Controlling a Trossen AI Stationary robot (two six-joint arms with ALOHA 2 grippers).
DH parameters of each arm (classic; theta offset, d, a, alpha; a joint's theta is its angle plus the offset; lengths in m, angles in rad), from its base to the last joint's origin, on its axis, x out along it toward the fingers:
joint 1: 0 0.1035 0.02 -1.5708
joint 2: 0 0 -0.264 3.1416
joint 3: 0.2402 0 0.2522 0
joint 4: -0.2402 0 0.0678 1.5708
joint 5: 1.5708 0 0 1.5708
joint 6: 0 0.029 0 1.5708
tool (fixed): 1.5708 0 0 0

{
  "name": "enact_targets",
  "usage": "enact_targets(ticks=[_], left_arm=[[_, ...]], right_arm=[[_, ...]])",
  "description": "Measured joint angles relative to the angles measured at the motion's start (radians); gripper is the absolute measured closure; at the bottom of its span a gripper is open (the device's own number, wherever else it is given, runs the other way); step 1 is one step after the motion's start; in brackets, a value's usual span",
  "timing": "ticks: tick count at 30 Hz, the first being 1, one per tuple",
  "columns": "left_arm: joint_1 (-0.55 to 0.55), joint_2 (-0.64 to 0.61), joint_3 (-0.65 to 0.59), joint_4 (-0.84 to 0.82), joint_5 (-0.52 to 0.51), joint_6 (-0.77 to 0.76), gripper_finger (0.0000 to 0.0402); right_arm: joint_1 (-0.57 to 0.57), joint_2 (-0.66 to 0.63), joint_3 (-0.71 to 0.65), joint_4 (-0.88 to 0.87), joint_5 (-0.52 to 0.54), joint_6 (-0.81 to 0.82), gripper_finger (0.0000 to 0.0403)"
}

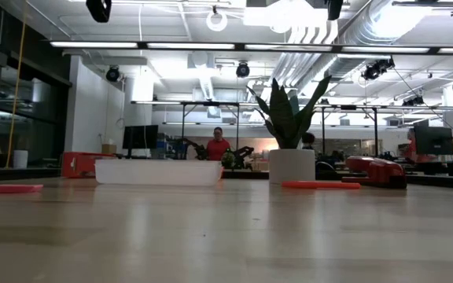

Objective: Pack school essentials
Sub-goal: Put the top yellow crayon box into the orange supply box

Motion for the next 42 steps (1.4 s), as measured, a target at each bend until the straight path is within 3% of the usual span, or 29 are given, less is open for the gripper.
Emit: enact_targets(ticks=[5,9,14,25,42], left_arm=[[0.047,0.071,0.000,-0.089,-0.060,-0.140,0.0340],[0.139,0.177,0.000,-0.176,-0.024,-0.245,0.0339],[0.255,0.330,0.000,-0.295,0.071,-0.247,0.0339],[0.355,0.612,0.000,-0.386,0.078,-0.328,0.0339],[0.352,0.680,0.000,-0.403,0.063,-0.485,0.0339]], right_arm=[[-0.004,0.000,0.005,-0.022,0.013,0.008,0.0163],[-0.014,0.000,0.005,-0.053,0.013,0.033,0.0163],[-0.018,0.000,0.005,-0.093,0.014,0.065,0.0163],[-0.018,0.001,0.005,-0.129,0.016,0.064,0.0163],[-0.018,0.001,0.005,-0.157,0.072,0.061,0.0163]])
